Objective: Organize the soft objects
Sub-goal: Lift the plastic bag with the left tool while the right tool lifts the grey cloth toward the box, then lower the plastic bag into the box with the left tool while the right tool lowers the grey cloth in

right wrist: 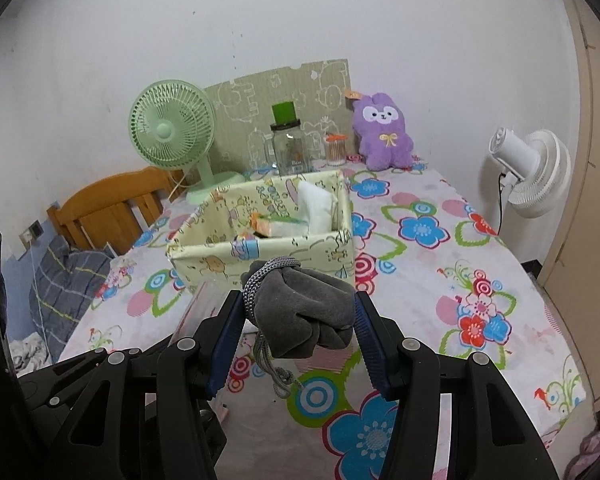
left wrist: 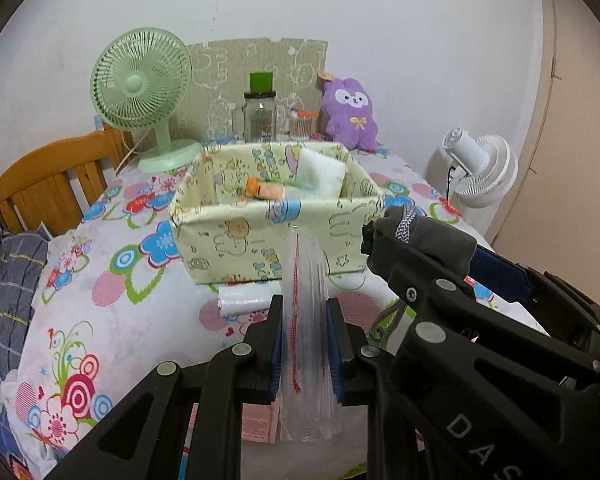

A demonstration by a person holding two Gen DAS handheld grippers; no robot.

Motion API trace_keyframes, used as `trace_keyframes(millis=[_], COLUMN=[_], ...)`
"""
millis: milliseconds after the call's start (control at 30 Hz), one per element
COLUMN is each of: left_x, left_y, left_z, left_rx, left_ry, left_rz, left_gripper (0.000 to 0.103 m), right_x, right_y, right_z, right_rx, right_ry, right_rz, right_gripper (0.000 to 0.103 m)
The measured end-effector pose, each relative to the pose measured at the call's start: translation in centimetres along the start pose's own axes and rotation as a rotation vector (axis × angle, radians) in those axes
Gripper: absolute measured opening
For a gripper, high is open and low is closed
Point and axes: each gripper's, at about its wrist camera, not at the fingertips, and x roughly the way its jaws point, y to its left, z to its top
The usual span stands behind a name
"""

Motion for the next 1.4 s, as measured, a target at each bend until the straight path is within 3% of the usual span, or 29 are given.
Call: trace_keyframes(millis=[800, 1400], left_x=[-4.9, -4.4], left_y=[0.1, 0.8], left_z=[4.3, 6.7], left_rx=[0.028, 0.024], left_ry=[-0.142, -0.189], left_rz=[0.040, 0.074], left_gripper=[0.018, 0.018], right_x=[-4.2, -2.9], right_y=[2.1, 2.4], right_z=[4.9, 7.2], right_rx=[-0.032, -0.049], right_ry=[-0.089, -0.112], right_rz=[-0.040, -0.065], right_gripper=[0.059, 0.059])
